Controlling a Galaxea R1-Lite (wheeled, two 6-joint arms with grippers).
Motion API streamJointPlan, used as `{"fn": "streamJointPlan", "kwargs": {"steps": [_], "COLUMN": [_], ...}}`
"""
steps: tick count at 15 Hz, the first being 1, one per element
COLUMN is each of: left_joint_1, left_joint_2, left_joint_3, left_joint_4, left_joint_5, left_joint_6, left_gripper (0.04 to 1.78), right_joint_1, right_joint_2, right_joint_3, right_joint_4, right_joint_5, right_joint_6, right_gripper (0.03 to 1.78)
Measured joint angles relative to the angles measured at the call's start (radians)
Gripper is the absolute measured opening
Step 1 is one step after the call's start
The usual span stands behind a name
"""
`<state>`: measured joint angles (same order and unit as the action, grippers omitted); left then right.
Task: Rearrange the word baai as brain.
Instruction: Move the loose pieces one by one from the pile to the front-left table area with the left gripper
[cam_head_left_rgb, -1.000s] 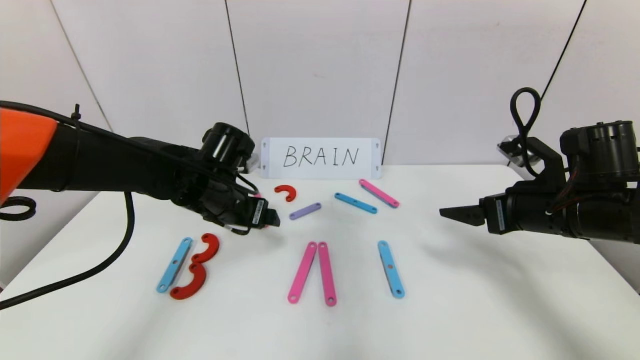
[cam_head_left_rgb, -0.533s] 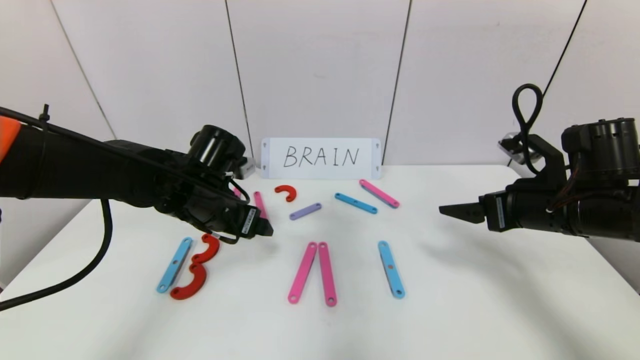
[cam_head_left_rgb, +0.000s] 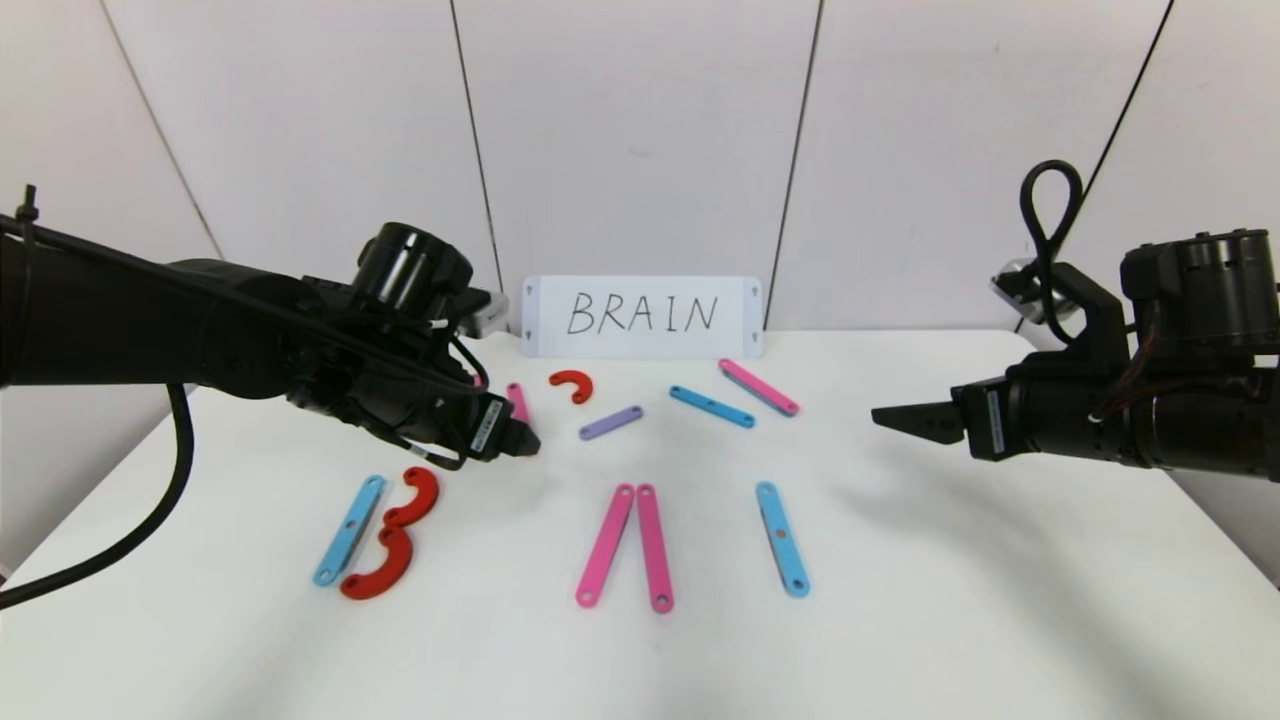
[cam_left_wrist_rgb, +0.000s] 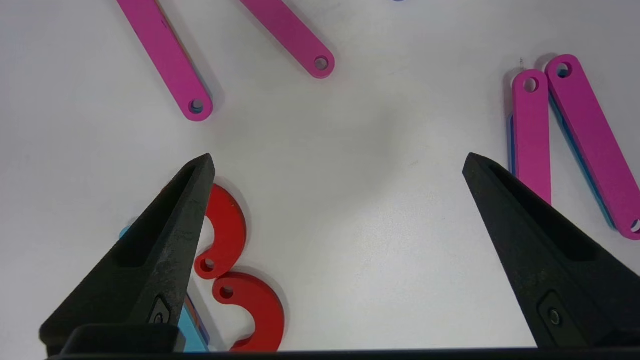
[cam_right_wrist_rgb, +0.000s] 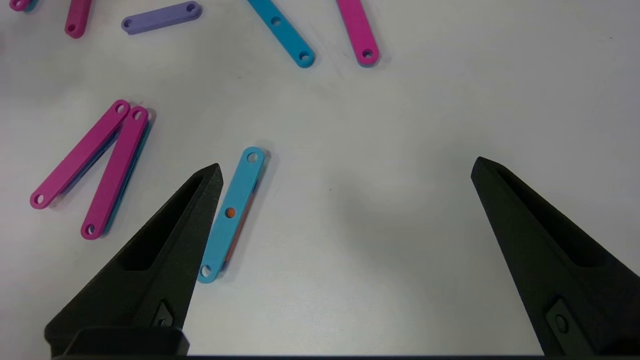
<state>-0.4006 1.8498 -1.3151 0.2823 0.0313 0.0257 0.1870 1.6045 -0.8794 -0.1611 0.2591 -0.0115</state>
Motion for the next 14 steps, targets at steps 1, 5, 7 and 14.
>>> {"fn": "streamJointPlan", "kwargs": {"steps": [1,5,7,14], "left_joint_1": [0.001,0.0,0.0,0.002], "left_joint_2": [-0.001,-0.001,0.005,0.021], "left_joint_3": [0.001,0.003,0.003,0.011], "left_joint_4": [0.0,-0.002,-0.027,-0.072], "left_joint_5": [0.0,0.002,0.003,0.009], "left_joint_6": [0.0,-0.002,-0.009,-0.013], "left_gripper": [1.74,1.74,1.74,1.74], "right_joint_1": [0.0,0.002,0.001,-0.017], "right_joint_2": [0.0,0.004,0.01,0.079], "right_joint_3": [0.001,-0.022,-0.039,-0.118], "right_joint_4": [0.0,0.0,0.007,0.001], "right_joint_5": [0.001,-0.003,-0.004,-0.007], "right_joint_6": [0.0,-0.008,-0.01,-0.023], "right_gripper": [1.74,1.74,1.74,1.74]}}
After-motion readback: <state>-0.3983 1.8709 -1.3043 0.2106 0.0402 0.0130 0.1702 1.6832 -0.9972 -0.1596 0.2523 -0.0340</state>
